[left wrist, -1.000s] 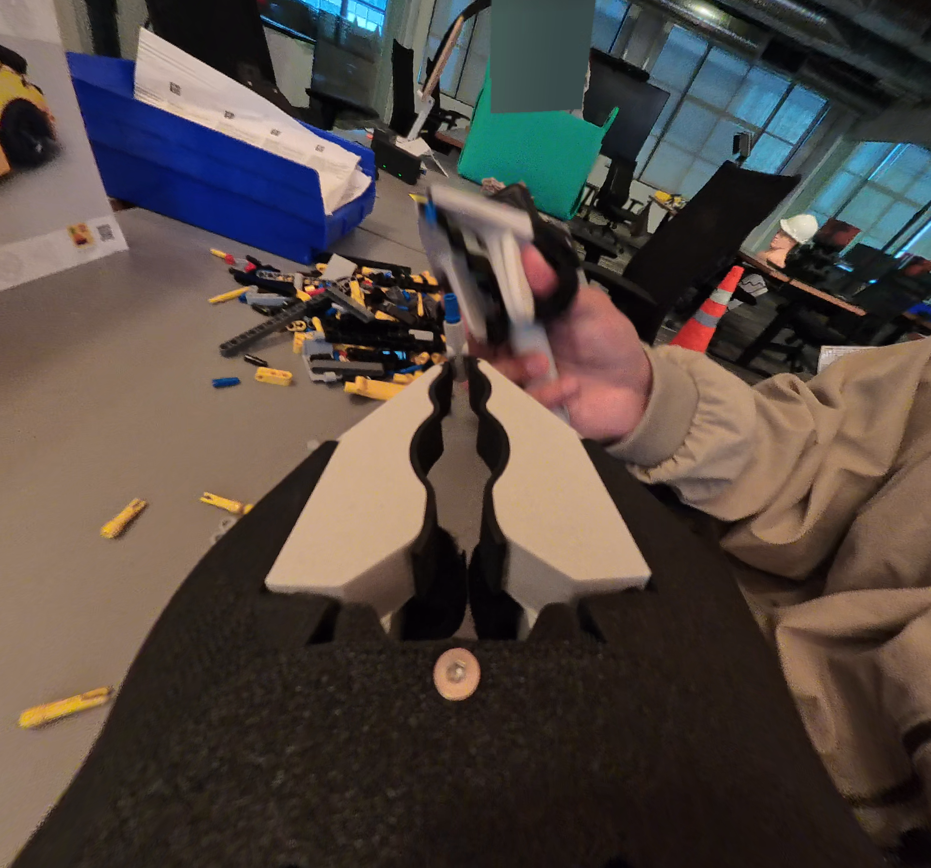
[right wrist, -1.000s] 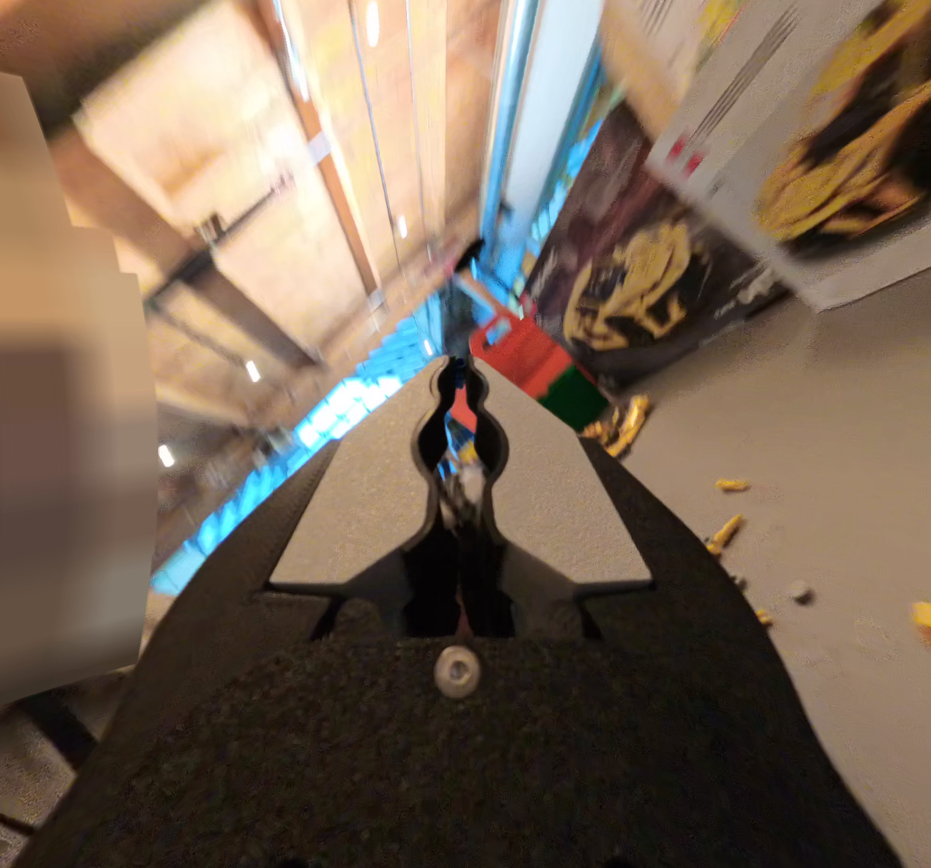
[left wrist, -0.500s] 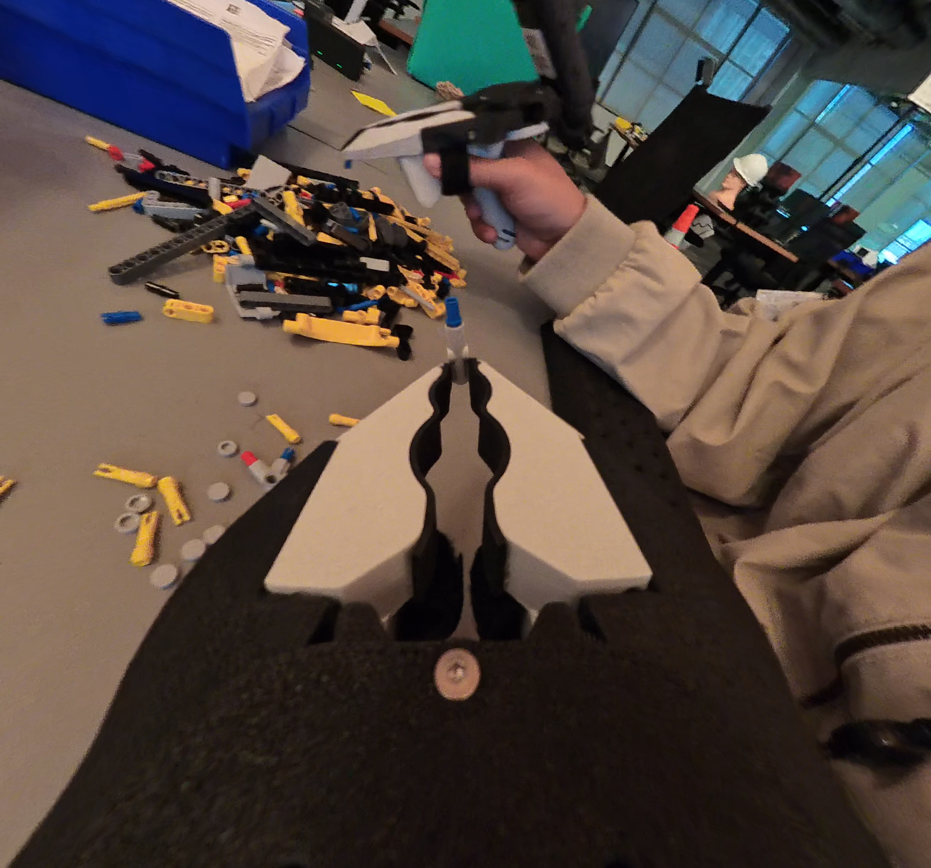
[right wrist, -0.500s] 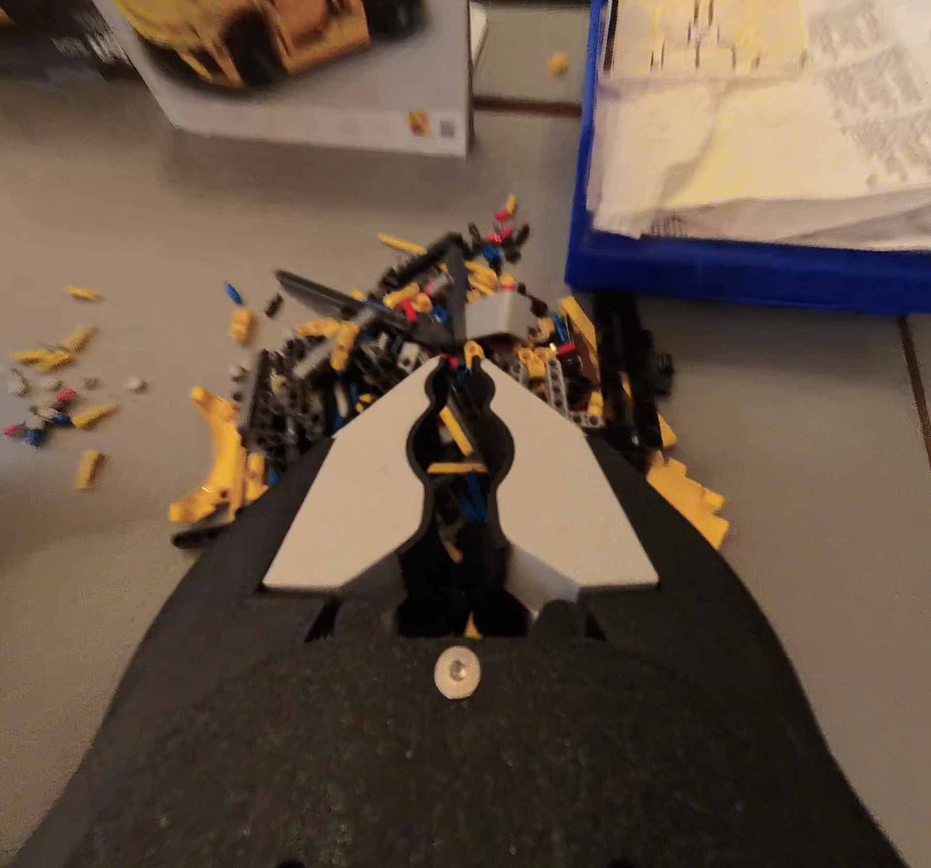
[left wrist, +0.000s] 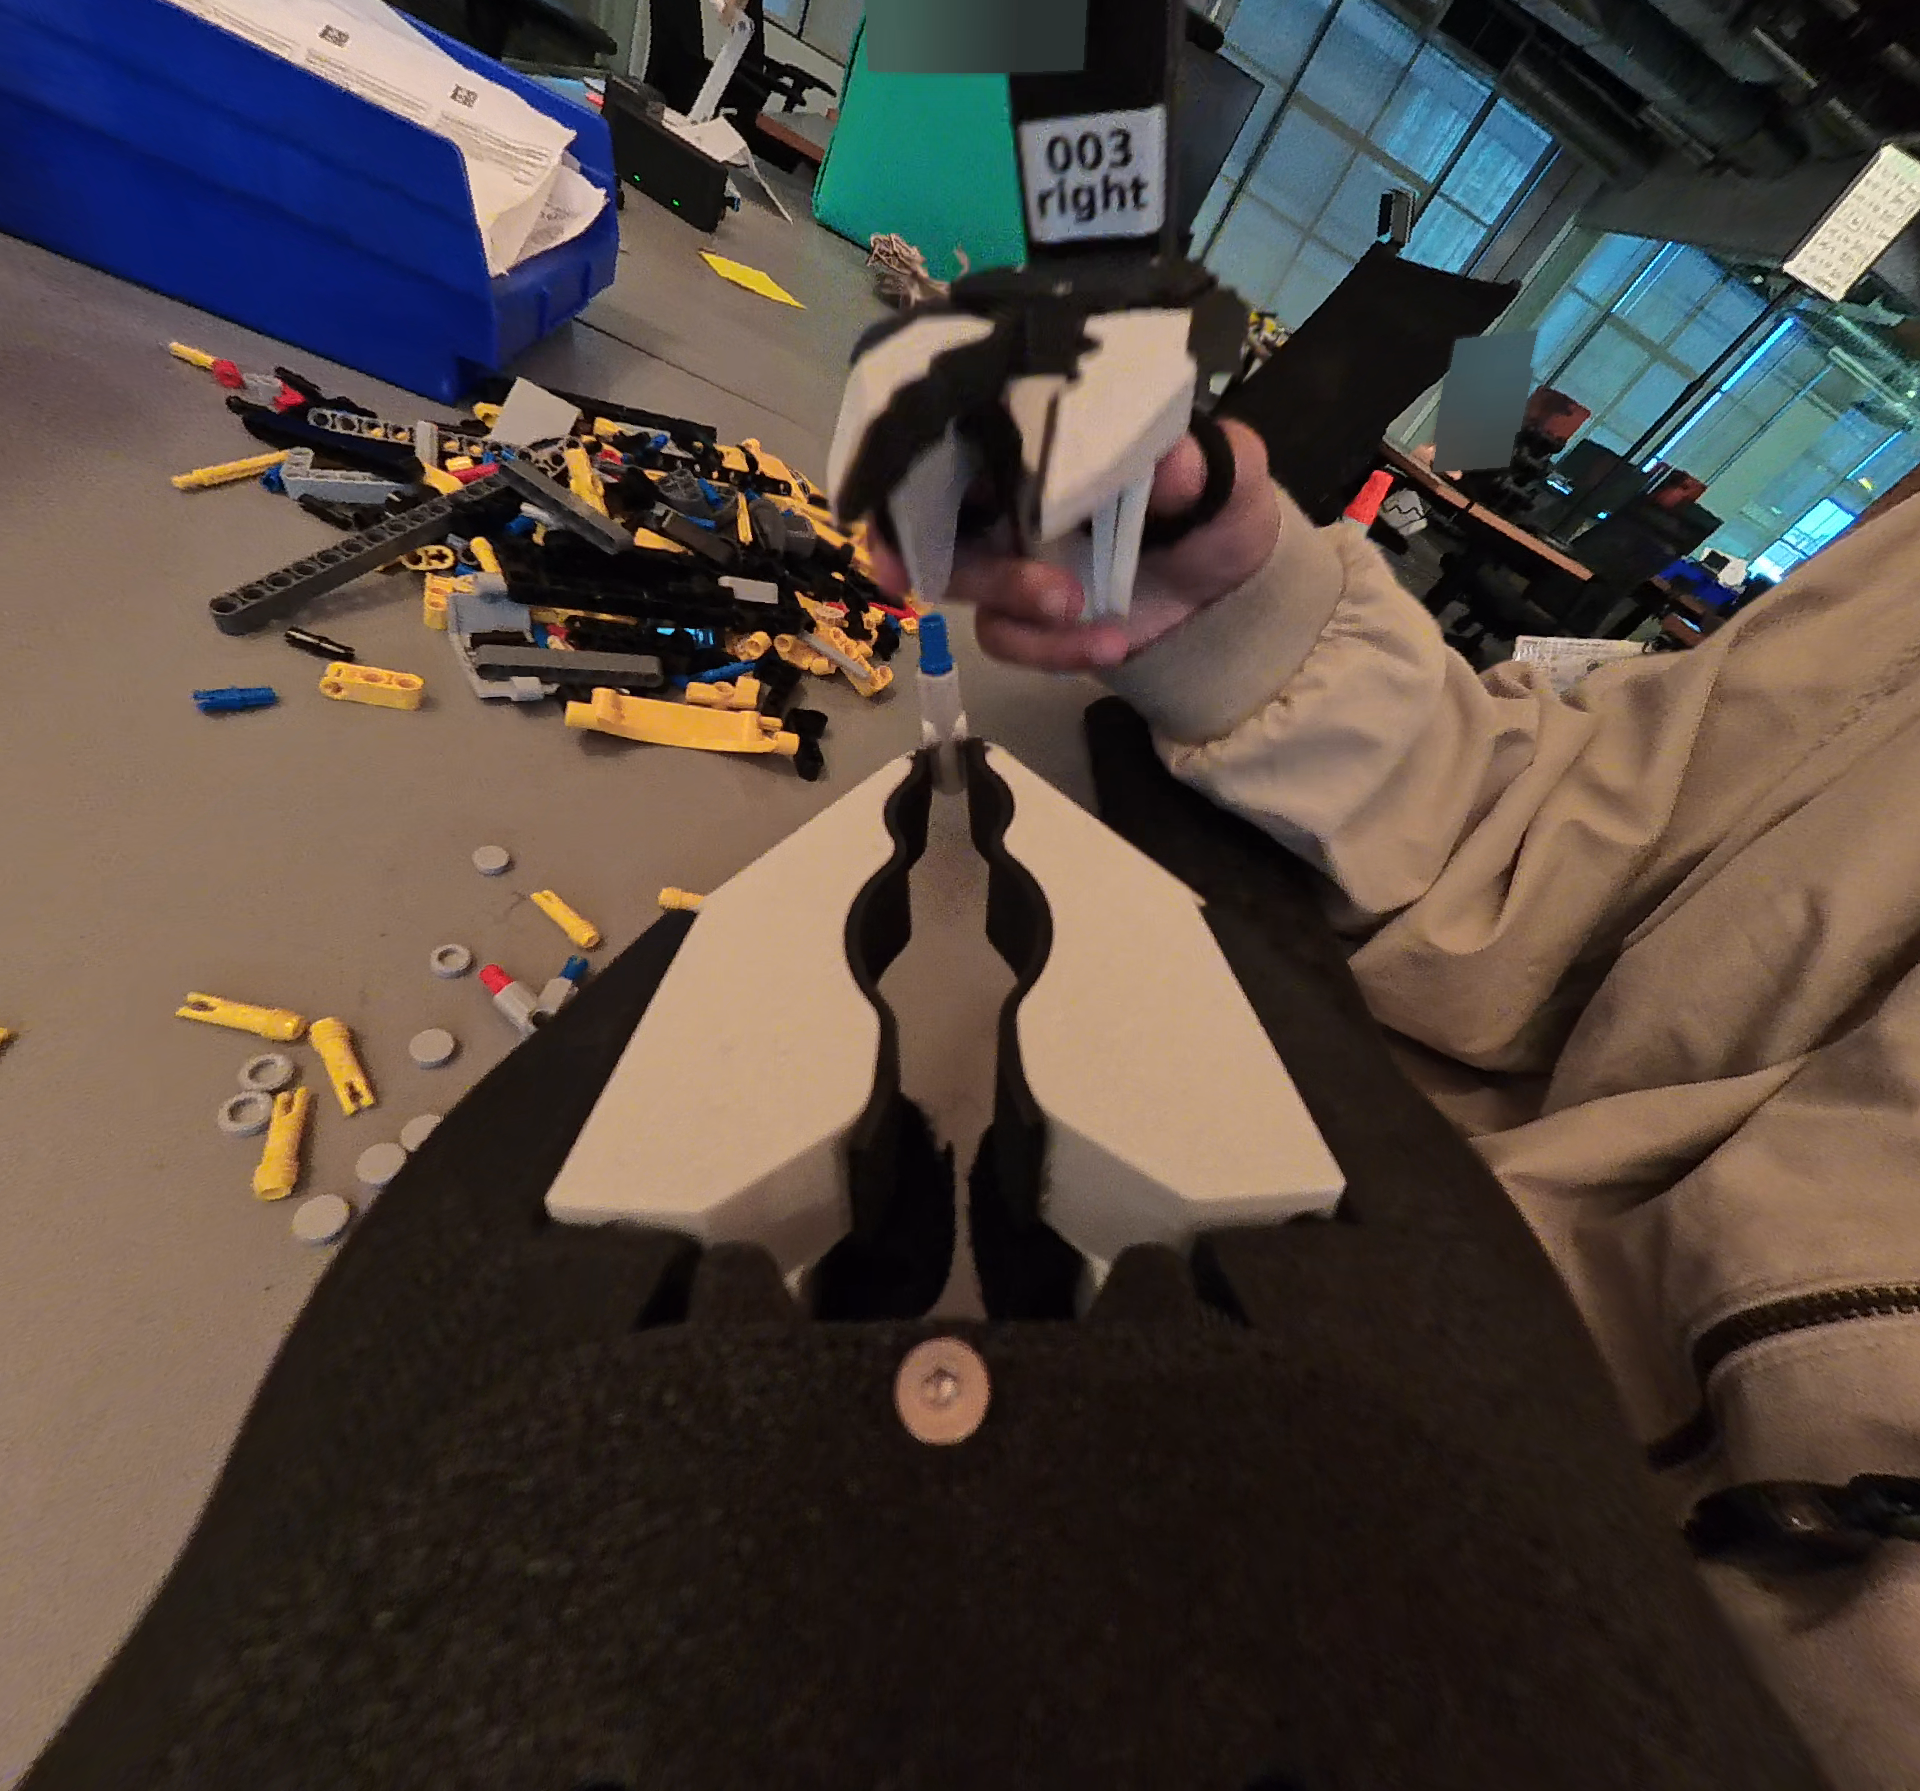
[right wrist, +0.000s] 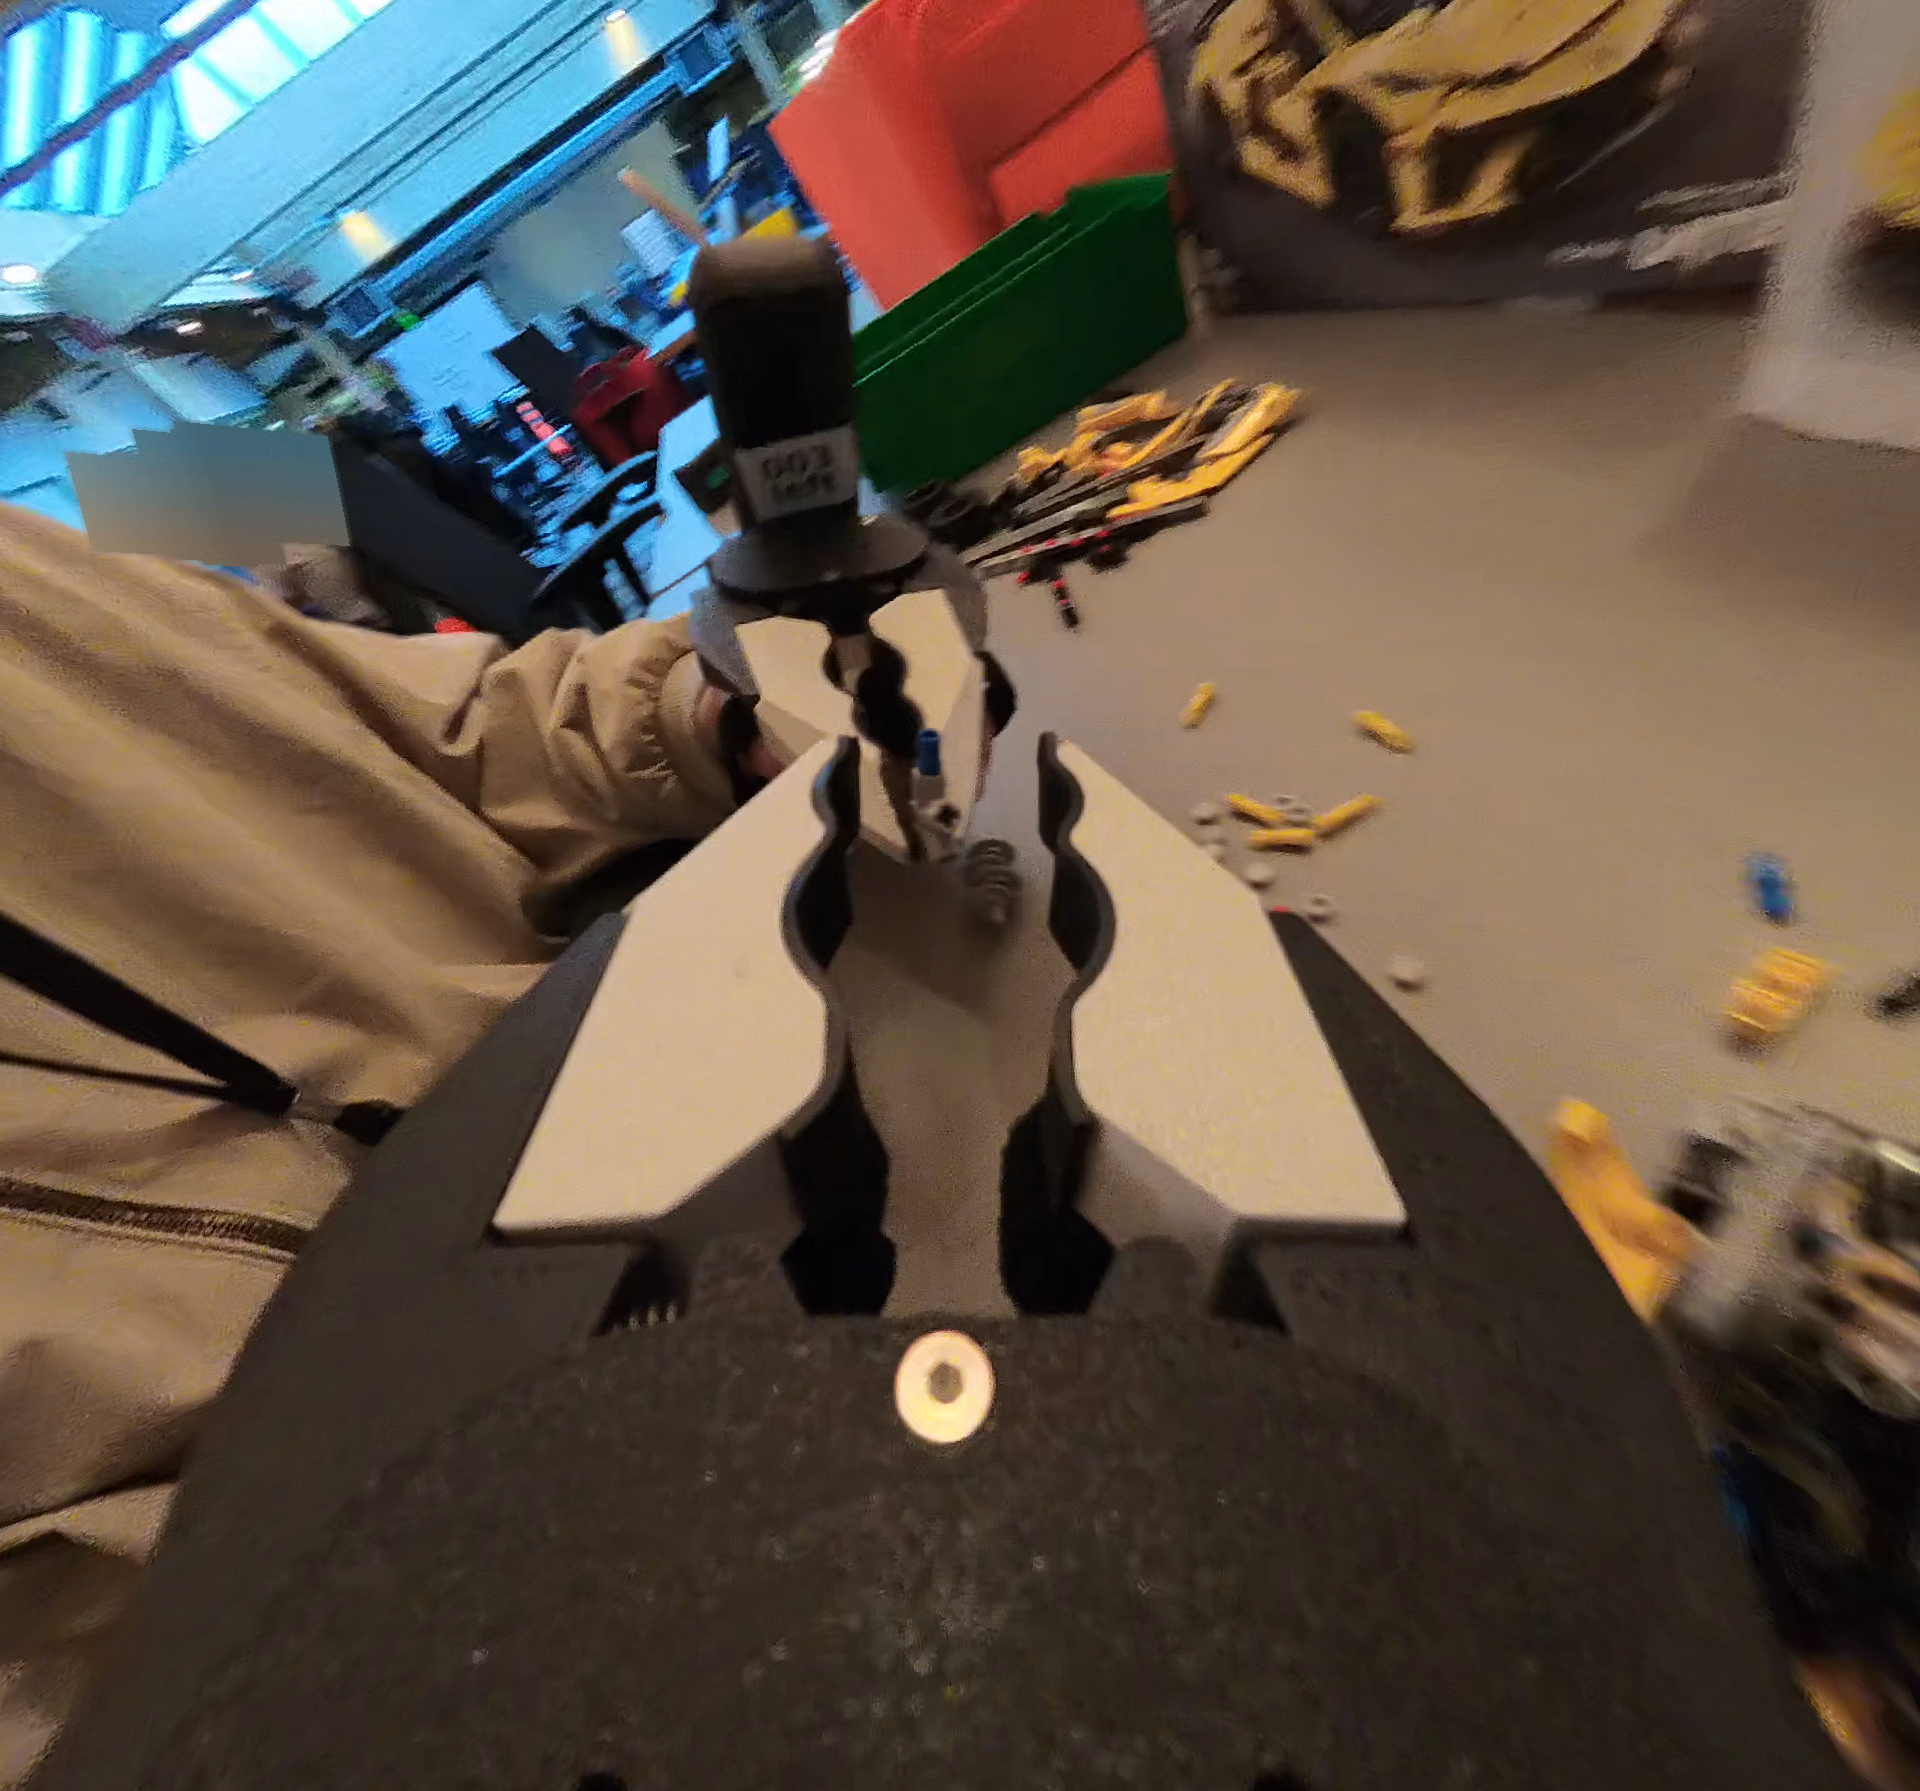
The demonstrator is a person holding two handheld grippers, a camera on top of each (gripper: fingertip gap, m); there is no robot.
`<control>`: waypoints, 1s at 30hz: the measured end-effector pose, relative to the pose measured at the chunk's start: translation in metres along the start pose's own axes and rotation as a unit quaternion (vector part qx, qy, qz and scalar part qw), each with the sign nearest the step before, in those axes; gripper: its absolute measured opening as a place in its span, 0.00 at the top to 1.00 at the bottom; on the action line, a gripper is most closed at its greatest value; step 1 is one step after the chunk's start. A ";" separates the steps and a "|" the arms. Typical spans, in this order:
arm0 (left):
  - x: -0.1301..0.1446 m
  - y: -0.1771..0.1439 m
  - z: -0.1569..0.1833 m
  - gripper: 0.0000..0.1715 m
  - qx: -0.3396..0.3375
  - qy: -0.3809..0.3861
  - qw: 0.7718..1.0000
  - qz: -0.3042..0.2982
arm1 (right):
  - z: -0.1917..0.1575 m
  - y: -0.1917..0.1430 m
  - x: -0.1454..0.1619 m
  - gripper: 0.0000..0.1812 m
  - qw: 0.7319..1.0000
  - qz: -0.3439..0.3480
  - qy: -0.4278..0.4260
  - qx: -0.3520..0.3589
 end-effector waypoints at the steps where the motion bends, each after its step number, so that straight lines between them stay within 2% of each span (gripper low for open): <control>1: 0.000 -0.001 0.001 0.96 0.001 0.002 1.000 0.000 | -0.003 0.010 0.002 0.83 1.000 -0.002 -0.003 -0.019; 3: -0.001 -0.001 0.001 0.96 0.000 0.006 1.000 0.000 | -0.004 0.019 0.005 0.85 1.000 0.003 0.003 -0.029; 7: 0.000 0.000 0.002 0.96 0.000 0.007 1.000 -0.006 | -0.004 0.016 0.005 0.97 0.999 0.015 -0.006 -0.028; 11: 0.004 0.002 0.001 0.96 -0.002 0.010 1.000 -0.018 | 0.000 0.025 0.016 0.90 1.000 -0.019 0.004 -0.021; 13: 0.004 0.002 0.001 0.96 -0.004 0.012 1.000 -0.019 | -0.004 0.026 0.015 0.97 0.999 -0.005 0.002 -0.039; 24: 0.002 0.002 -0.003 0.96 -0.009 0.004 1.000 -0.009 | -0.002 0.024 0.012 0.98 1.000 0.013 0.000 -0.027; 27: -0.005 -0.001 -0.007 0.88 -0.014 -0.018 1.000 0.017 | -0.003 0.025 0.008 0.98 0.998 0.040 0.011 -0.036; 29: -0.006 -0.002 -0.006 0.90 0.001 -0.028 0.999 0.025 | -0.003 0.029 0.007 0.98 0.998 0.048 0.012 -0.032; 30: -0.007 -0.002 -0.004 0.95 0.003 -0.024 0.999 0.031 | -0.003 0.030 0.007 0.98 0.998 0.050 0.011 -0.029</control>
Point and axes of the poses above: each gripper's, where its closed fingertips meet, y out along the fingers, x out of its underside, z = x × y across the jaws, the point moved 3 cm from there along -y, back along the fingers, and after that the axes turned 6 degrees about -z, right-handed, at the moved point
